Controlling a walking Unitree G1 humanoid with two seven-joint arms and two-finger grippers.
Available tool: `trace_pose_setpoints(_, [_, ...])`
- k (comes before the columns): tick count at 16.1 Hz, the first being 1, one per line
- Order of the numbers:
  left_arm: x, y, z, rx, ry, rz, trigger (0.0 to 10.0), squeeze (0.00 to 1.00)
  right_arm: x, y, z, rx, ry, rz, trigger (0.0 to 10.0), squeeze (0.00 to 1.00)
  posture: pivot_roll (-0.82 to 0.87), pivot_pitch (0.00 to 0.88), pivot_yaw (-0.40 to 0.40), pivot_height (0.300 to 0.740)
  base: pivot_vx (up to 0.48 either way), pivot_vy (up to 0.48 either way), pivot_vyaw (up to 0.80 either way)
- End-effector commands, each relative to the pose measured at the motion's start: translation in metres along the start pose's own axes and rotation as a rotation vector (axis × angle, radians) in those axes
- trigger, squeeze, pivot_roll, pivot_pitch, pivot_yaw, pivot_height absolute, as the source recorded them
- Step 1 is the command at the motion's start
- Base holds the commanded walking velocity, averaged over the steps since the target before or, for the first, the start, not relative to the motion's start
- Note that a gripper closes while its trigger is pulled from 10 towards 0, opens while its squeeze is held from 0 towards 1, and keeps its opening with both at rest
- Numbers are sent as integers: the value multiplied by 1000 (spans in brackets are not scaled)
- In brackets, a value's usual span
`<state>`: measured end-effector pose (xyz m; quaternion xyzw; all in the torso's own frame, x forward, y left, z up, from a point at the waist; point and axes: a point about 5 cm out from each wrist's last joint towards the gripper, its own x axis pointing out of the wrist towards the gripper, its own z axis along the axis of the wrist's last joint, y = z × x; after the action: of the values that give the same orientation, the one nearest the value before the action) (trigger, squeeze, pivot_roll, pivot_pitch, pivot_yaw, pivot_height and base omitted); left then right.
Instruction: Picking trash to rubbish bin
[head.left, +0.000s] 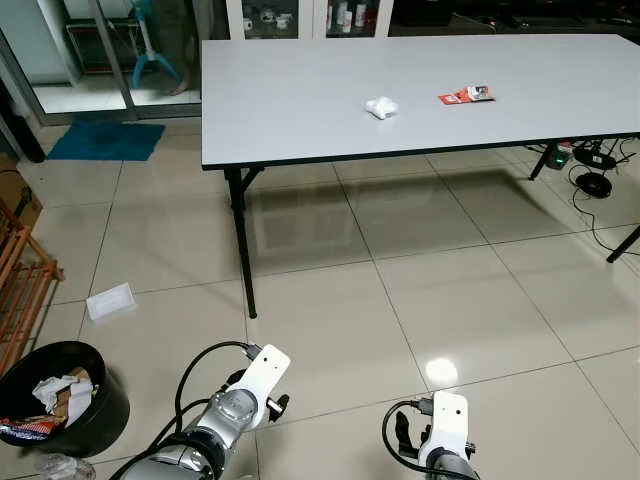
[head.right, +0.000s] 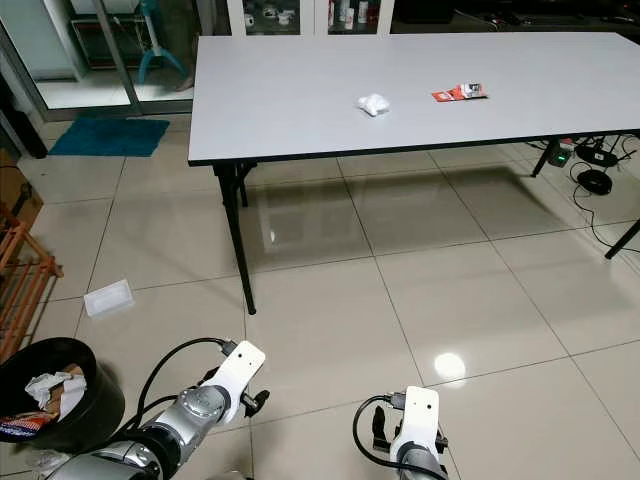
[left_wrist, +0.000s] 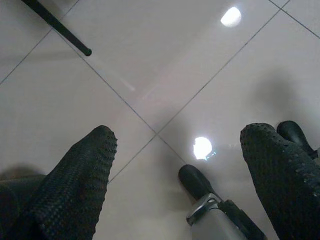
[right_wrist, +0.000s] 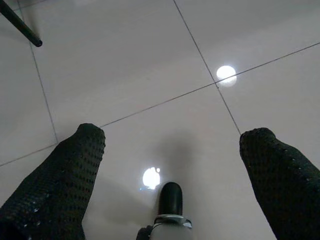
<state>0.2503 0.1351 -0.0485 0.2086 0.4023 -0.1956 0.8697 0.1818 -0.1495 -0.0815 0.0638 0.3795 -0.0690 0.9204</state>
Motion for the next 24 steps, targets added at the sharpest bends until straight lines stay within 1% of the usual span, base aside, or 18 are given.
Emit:
trace_pose_setpoints(1, [0,-4,0,-15,-8,-4,10000,0,-1,0,-3,-19,3,-13,10000,0,114,0,-31,740,0,0,0])
trace_pose_setpoints(2, [1,-5,10,-22,-55,-20,10000,0,-3,-1,-5,-19,-10,-37,10000,0,111,0,-27,740,0,0,0])
trace_pose_setpoints(4, [1,-4,24,0,-121,-38,10000,0,-4,-3,-5,-63,-39,-62,10000,0,108,0,-30,740,0,0,0])
trace_pose_setpoints(5, [1,-3,32,-7,-157,-60,10000,0,-5,-3,-5,-55,-50,-61,10000,0,109,0,-31,740,0,0,0])
trace_pose_setpoints(6, [0,-1,46,42,-224,-75,10000,0,-6,-4,-4,-75,-82,-52,10000,0,109,5,-31,740,0,0,0])
trace_pose_setpoints(7, [-1,3,57,7,-265,-79,10000,0,-7,-4,-4,-83,-103,-48,10000,0,111,14,-33,740,0,0,0])
trace_pose_setpoints(8, [-3,6,64,-4,-296,-79,10000,0,-1,-11,18,-81,-173,-54,10000,0,113,19,-34,740,0,0,0])
trace_pose_setpoints(9, [-5,13,77,-14,-361,-69,10000,0,8,-23,70,-50,-332,-55,10000,0,118,31,-39,740,0,0,0])
trace_pose_setpoints(12, [-11,25,91,-20,-460,-13,10000,0,2,-18,87,-59,-458,-39,10000,0,119,47,-41,740,0,0,0])
trace_pose_setpoints(13, [-22,37,105,3,-603,19,10000,0,-10,-12,100,-90,-593,-18,10000,0,125,64,-47,740,0,0,0])
trace_pose_setpoints(15, [-30,39,104,27,-678,36,10000,0,-21,-12,108,-102,-659,-15,10000,0,126,77,-48,740,0,0,0])
trace_pose_setpoints(17, [-39,44,110,55,-767,88,10000,0,-31,-12,116,-113,-715,-16,10000,0,125,83,-48,740,0,0,0])
trace_pose_setpoints(18, [-51,48,121,65,-854,122,10000,0,-45,-11,126,-87,-772,6,10000,0,120,96,-50,740,0,0,0])
trace_pose_setpoints(19, [-56,49,127,62,-883,126,10000,0,-50,-11,129,-93,-792,10,10000,0,118,107,-49,740,0,0,0])
trace_pose_setpoints(20, [-66,51,138,58,-940,135,10000,0,-63,-9,136,-122,-832,13,10000,0,120,113,-50,740,0,0,0])
trace_pose_setpoints(21, [-76,48,153,32,-995,112,10000,0,-79,-6,144,-136,-880,5,10000,0,119,124,-50,740,0,0,0])
trace_pose_setpoints(22, [-77,47,154,29,-1001,107,10000,0,-81,-6,145,-136,-884,4,10000,0,119,124,-50,740,0,0,0])
trace_pose_setpoints(24, [-82,35,163,30,-1027,19,10000,0,-96,-2,154,-159,-913,-8,10000,0,107,131,-36,740,0,0,0])
